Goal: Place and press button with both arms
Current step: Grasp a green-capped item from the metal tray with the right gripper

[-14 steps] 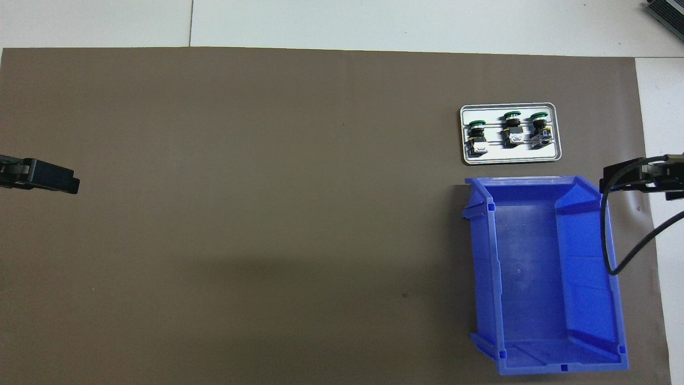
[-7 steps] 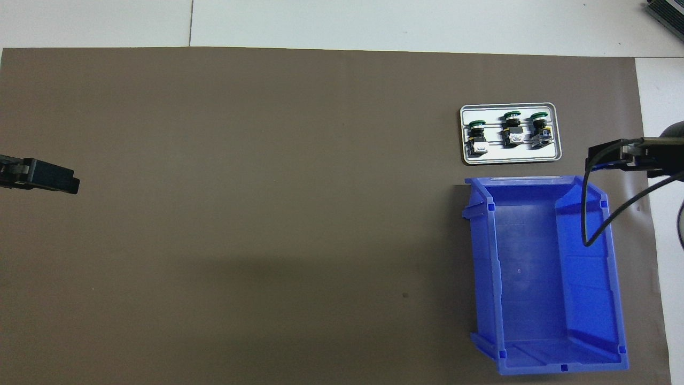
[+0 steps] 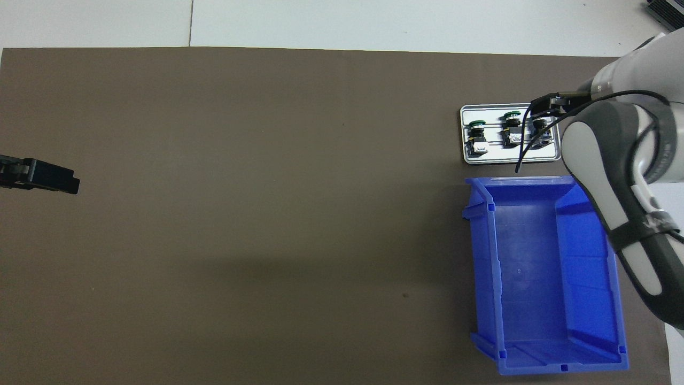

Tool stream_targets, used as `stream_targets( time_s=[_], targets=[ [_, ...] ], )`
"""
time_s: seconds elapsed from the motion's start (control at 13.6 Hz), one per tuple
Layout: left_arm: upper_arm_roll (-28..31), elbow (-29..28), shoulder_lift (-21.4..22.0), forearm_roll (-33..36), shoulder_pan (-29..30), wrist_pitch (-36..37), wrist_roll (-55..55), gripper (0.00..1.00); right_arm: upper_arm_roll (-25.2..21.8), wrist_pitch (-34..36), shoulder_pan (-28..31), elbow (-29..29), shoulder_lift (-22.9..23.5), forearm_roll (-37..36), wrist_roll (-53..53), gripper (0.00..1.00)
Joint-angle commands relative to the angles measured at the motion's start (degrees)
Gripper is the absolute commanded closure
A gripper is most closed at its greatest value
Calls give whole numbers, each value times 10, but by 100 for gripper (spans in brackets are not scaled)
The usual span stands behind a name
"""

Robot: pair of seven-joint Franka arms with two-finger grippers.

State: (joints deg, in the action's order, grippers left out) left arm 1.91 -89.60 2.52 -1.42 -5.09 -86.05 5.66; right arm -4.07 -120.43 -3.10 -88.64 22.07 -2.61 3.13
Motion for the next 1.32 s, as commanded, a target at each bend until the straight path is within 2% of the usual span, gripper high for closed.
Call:
stream_targets(
  time_s=[0.0, 0.15, 0.44, 0.81, 1.1, 1.17, 1.25],
  targets=[
    [4, -18, 15, -3, -2, -9, 4, 0, 4, -37, 4, 29, 53, 13, -45, 0],
    [4, -18, 15, -3, -2, -9, 4, 0, 4, -51, 4, 21, 72, 22, -73, 0],
    [4, -18, 15, -3, -2, -9, 4, 0, 4, -140, 5, -10, 109, 42, -106, 0],
    [4, -18, 15, -3, -2, -9, 4, 0, 6, -174, 10, -57, 108, 66, -137, 1],
    [4, -18, 15, -3, -2, -9, 4, 0, 6, -174, 16, -71, 104, 85, -156, 17],
    [4, -18, 15, -3, -2, -9, 4, 0, 6, -173, 16, -71, 104, 85, -156, 24],
    [4, -18, 15, -3, -2, -9, 4, 0, 6, -171, 16, -70, 104, 85, -156, 44]
  ],
)
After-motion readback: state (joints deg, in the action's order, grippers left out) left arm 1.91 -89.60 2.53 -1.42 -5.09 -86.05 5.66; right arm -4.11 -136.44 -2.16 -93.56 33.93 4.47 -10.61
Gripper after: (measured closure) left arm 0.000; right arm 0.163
